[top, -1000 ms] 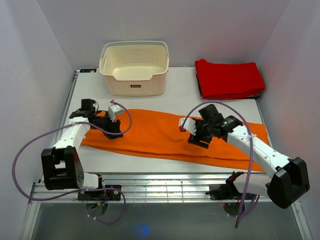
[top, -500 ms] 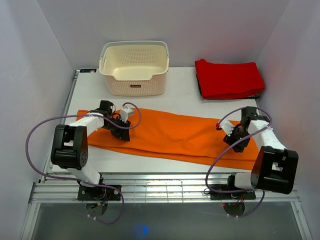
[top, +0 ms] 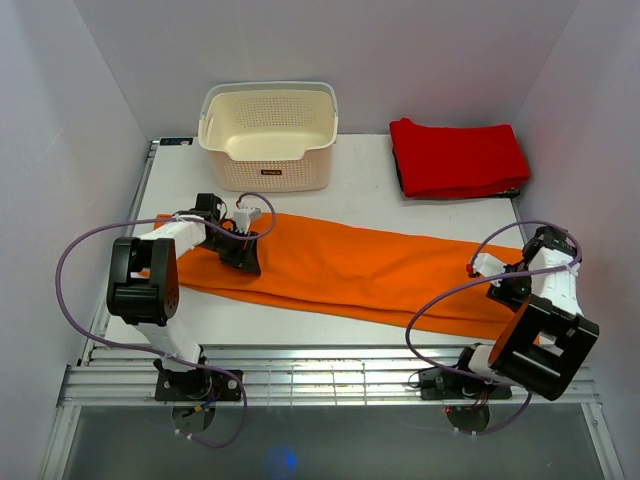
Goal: Fold and stack the trousers
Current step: Fold the trousers
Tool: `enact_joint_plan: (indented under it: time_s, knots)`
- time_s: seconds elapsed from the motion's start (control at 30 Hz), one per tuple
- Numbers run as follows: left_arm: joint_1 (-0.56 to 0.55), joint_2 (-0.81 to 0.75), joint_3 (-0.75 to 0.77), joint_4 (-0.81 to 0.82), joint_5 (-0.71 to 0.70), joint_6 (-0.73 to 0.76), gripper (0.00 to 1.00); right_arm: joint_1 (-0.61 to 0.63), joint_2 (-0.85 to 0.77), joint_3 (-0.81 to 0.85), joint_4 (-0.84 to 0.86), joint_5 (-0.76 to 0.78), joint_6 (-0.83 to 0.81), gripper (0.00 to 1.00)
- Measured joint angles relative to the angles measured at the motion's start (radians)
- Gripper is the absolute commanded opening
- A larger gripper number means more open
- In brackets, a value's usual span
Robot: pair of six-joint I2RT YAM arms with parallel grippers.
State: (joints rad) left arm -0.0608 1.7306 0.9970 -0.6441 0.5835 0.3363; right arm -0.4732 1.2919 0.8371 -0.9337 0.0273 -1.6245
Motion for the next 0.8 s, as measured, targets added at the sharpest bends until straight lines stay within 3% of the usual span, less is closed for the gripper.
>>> enact_joint_plan:
  time_s: [0.5,0.6,0.7,0.73,0.8]
  knots:
    - [0.0,-0.006,-0.003,-0.005,0.025,-0.039,0.71,-0.108,-0.007,-0.103,0.042,0.045,-0.177,0.51]
    - [-0.001,-0.016,-0.012,0.001,0.031,-0.047,0.76,-0.11,-0.008,-0.135,0.067,0.053,-0.197,0.44]
    - [-0.002,-0.031,-0.025,0.013,0.038,-0.05,0.79,-0.111,-0.008,-0.172,0.108,0.061,-0.212,0.27]
    - [-0.002,-0.036,-0.03,0.016,0.041,-0.051,0.79,-0.112,-0.008,-0.183,0.123,0.066,-0.217,0.14]
    - [-0.002,-0.055,-0.042,0.022,0.04,-0.05,0.81,-0.115,-0.008,-0.193,0.151,0.069,-0.224,0.08]
